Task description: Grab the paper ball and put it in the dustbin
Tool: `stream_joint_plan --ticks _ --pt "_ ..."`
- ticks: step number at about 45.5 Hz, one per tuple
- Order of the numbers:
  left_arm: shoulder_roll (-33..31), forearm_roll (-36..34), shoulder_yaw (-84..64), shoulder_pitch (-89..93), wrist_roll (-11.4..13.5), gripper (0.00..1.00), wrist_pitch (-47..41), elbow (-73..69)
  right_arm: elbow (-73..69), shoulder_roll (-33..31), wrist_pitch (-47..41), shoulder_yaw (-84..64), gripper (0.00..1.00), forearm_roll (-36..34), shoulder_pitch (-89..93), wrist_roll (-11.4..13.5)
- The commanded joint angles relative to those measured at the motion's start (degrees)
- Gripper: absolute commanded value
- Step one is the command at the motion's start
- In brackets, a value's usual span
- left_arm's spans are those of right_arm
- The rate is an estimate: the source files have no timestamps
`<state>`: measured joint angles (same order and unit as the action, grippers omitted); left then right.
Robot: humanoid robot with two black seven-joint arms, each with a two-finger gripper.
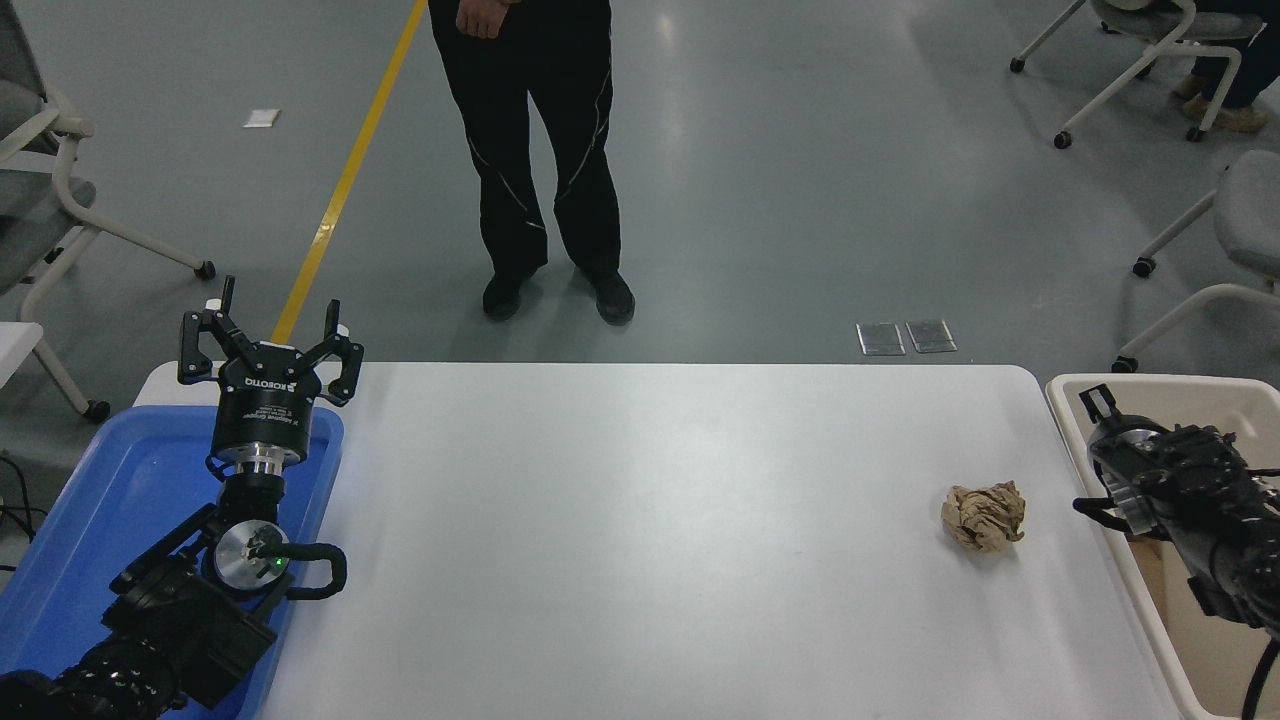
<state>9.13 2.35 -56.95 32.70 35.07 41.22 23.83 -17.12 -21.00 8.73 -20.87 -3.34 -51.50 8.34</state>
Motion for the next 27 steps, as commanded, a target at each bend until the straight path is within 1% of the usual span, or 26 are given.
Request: stream_joint_plan --ticks 1,4,9,17,21,27 --pt "-0.08 -0.07 0.08 -0.01 -0.09 0.99 0.09 0.08 -22.32 -11.51 -0.29 -7.14 1.0 0.08 -9.92 0.01" --pt "-0.17 -0.07 0.0 -0.01 -0.09 0.99 0.09 0.08 -29.53 -13.19 -1.17 -14.35 1.0 0.08 -15.02 0.01" --pt "-0.17 -0.07 0.08 -0.01 -0.09 0.99 0.18 0.08 -38.5 -13.72 -2.75 -25.43 1.0 0.0 -24.95 0.01" --pt "-0.17 -0.07 0.08 0.08 -0.09 0.99 0.18 0.08 -53.53 -13.81 -6.26 -36.33 1.0 0.17 -41.65 0.01" --pt "-0.17 -0.07 0.08 0.17 -0.09 0.99 0.18 0.08 -60.3 -13.54 -10.91 -40.29 1.0 0.7 -50.43 0.01" --pt "-0.17 -0.07 0.08 0.17 -0.09 0.99 0.18 0.08 -69.88 -13.45 -21.63 -44.51 1.0 1.14 -63.97 -0.08"
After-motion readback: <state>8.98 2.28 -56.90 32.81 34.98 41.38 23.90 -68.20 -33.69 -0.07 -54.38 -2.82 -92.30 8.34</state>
